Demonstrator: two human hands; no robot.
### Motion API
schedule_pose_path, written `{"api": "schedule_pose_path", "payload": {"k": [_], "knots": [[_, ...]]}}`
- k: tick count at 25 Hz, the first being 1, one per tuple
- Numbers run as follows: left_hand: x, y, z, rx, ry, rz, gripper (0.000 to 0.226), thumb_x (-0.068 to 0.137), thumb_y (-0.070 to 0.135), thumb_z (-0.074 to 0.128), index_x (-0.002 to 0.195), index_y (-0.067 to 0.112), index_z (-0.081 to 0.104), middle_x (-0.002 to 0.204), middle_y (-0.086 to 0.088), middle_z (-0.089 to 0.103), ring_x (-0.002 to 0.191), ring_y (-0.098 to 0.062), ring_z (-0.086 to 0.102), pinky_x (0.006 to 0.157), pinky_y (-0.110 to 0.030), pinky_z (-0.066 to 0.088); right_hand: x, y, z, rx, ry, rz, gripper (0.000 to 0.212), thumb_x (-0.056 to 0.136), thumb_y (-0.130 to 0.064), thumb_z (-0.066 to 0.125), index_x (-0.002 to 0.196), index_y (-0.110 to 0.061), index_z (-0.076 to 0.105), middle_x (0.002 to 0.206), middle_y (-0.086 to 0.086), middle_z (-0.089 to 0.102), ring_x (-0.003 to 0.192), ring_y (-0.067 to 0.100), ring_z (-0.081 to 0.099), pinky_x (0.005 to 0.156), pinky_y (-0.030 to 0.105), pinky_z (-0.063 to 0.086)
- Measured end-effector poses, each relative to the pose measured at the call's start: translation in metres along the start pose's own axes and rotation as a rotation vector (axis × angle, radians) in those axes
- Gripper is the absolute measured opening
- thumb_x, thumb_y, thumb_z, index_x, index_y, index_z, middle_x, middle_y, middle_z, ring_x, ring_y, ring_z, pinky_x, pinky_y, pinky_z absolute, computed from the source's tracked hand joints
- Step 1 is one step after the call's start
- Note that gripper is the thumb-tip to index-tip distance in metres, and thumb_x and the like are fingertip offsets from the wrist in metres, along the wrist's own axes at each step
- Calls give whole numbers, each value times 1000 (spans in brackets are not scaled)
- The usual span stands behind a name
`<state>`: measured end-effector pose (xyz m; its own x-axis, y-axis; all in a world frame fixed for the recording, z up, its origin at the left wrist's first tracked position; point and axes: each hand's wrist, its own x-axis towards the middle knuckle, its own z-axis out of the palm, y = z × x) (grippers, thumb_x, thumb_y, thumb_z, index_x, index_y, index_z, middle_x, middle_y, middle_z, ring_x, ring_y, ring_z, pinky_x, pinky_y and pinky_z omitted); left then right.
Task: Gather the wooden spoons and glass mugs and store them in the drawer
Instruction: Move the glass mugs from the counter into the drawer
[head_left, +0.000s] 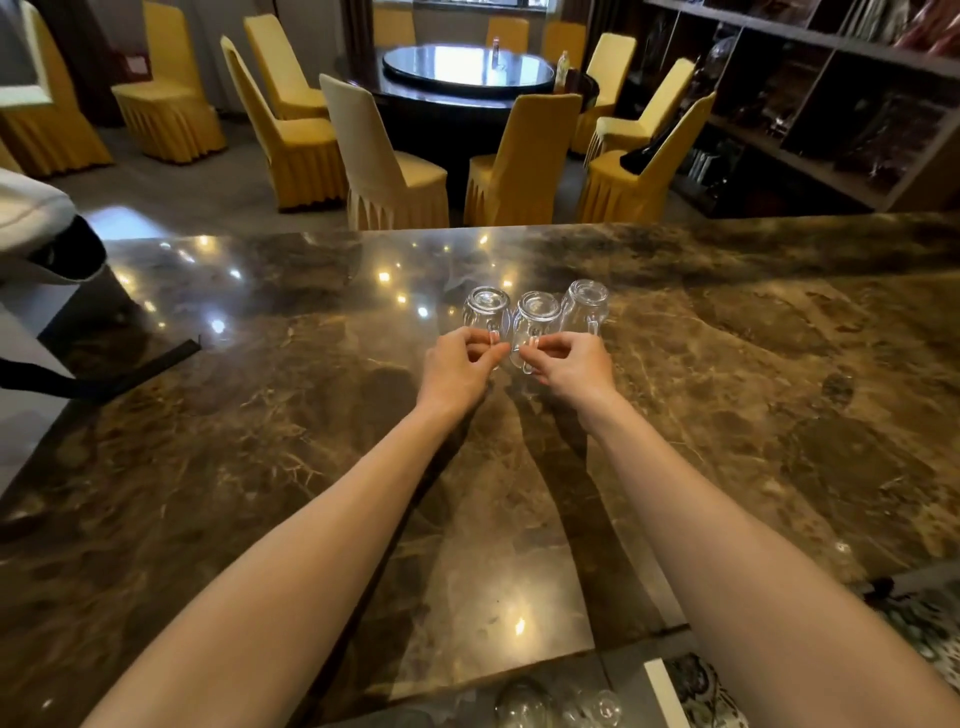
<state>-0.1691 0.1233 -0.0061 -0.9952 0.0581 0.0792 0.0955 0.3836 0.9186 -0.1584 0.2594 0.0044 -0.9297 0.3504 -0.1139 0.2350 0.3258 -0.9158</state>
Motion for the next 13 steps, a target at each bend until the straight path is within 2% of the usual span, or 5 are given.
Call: {"api": "schedule_pose_path", "payload": {"k": [5,9,13], "knots": [[-20,-9,-14,61,53,24,22,81,26,70,99,15,67,84,6,67,78,-5,63,78,-23,50,-20,6,2,-45,0,-31,25,71,-16,81,91,-5,71,86,11,72,86,26,69,84,45,55],[-43,-10,-25,106,72,45,21,81,27,70,100,16,67,82,9,66,75,-2,61,77,-23,49,-42,7,2,-98,4,-75,27,73,-22,80,95,-7,73,88,8,73,86,22,68,85,44,54],[-68,3,-40,60,48,79,22,82,26,69,101,16,67,86,8,67,81,-2,62,81,-25,52,-69,1,-5,-70,-23,-109,26,72,-24,80,91,-8,74,86,9,74,87,24,69,86,47,53]]}}
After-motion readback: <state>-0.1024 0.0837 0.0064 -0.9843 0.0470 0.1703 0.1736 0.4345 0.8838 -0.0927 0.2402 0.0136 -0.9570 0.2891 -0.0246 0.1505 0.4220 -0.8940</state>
